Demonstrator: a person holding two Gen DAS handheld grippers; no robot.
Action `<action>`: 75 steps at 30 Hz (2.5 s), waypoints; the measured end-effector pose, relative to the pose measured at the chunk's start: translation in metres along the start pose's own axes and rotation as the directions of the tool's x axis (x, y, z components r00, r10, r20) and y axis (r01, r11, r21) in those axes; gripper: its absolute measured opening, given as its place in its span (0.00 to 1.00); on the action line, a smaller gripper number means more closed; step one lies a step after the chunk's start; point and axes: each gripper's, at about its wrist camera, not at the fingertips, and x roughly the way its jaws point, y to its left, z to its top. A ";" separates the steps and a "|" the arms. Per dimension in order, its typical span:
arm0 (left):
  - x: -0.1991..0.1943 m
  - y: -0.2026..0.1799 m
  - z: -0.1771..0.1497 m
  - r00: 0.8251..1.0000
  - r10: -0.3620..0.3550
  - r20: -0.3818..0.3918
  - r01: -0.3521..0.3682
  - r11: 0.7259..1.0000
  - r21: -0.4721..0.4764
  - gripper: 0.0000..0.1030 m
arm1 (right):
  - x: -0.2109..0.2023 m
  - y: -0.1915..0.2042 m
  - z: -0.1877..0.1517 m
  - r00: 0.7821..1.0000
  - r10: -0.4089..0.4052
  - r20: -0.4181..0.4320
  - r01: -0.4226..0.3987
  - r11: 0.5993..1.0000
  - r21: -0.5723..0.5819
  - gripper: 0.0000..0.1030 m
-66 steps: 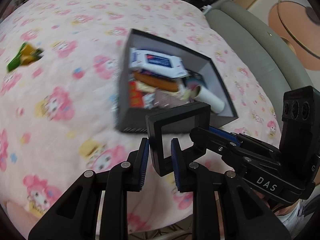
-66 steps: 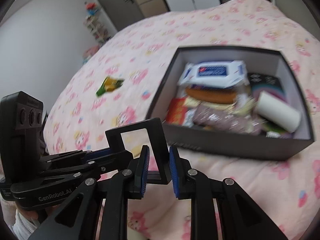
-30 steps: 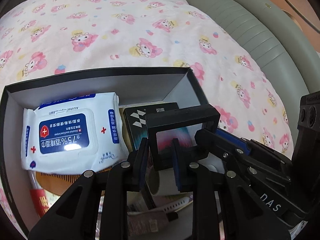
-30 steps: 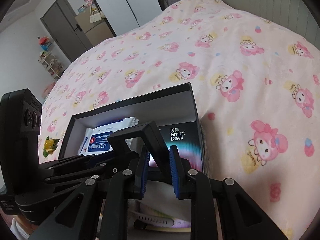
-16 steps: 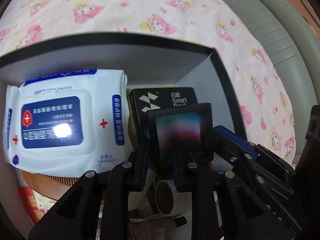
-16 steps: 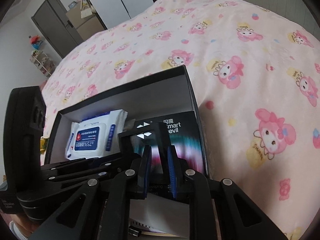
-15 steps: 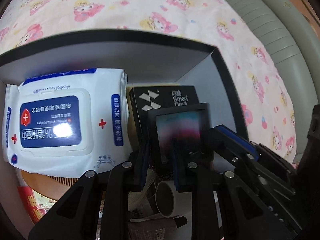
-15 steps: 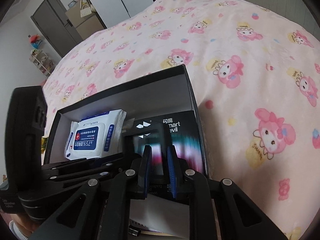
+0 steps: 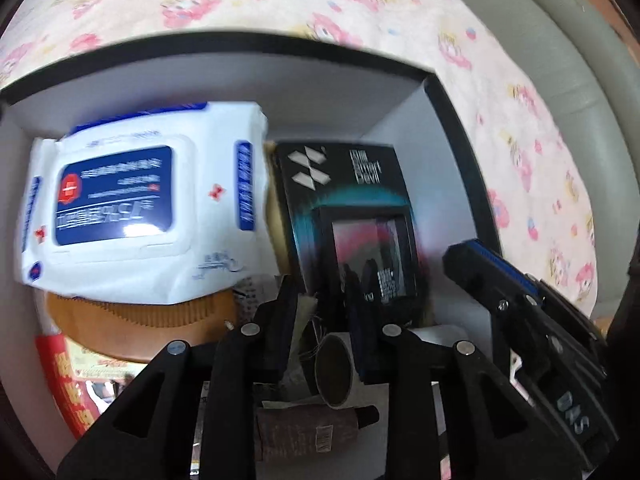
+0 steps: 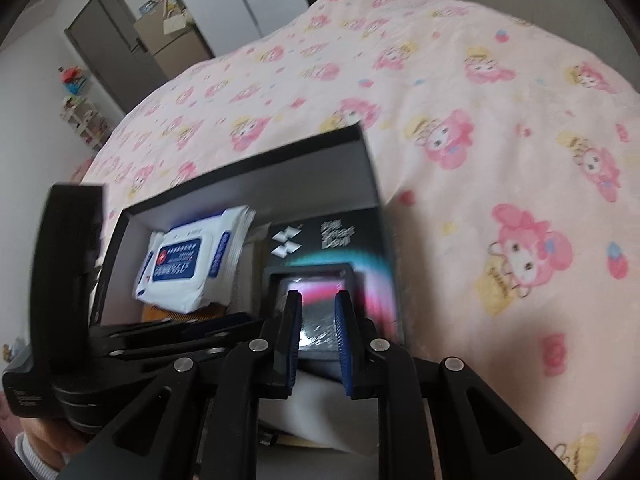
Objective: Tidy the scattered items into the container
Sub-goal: 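Lower the black frame into the box beside the Smart Devil box, then open both grippers and withdraw them from the box, then move both tools toward the green-yellow corn wrapper on the bed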
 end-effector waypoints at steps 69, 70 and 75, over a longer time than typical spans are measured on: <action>-0.243 0.062 -0.180 0.949 0.027 0.315 -0.030 1.000 0.006 0.40 | -0.145 0.185 -0.113 0.982 0.187 0.026 -0.171 0.936 -0.308 0.20; -0.248 0.066 -0.182 0.945 0.039 0.325 -0.041 0.999 -0.002 0.40 | -0.144 0.193 -0.113 0.980 0.200 0.023 -0.182 0.930 -0.318 0.20; -0.268 0.095 -0.196 0.929 0.088 0.360 -0.072 0.996 -0.056 0.40 | -0.138 0.229 -0.117 0.973 0.230 0.001 -0.213 0.901 -0.379 0.20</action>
